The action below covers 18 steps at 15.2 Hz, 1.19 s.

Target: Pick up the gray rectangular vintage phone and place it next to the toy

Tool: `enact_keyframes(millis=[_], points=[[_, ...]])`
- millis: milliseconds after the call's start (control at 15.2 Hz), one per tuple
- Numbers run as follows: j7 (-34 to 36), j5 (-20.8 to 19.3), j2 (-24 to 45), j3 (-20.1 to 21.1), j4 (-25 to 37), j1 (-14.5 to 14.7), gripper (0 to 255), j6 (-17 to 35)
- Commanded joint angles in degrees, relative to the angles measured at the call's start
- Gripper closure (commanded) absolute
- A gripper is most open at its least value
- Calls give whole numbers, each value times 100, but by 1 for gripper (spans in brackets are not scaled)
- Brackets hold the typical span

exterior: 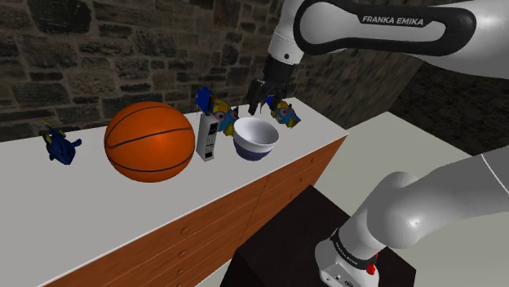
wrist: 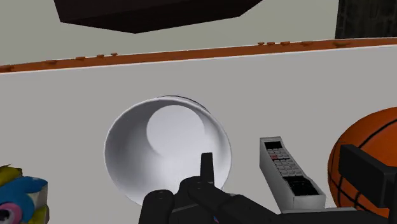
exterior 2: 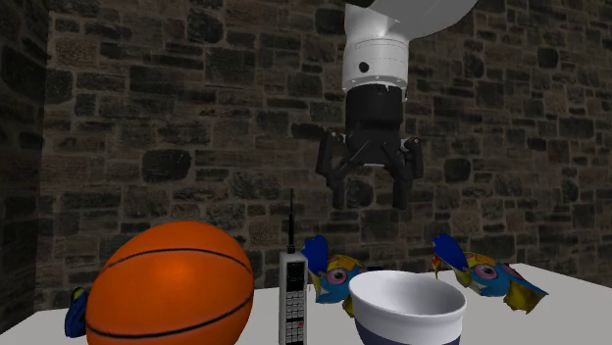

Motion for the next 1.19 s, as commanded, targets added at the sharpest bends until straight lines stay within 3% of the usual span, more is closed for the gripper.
enact_keyframes(millis=[0,726,1122], points=[[177,-64,420,143,227,7,0,212],[1126,-843,2716,621,1804,110,0,898],[1165,-901,2869,608,1521,111,0,1329]])
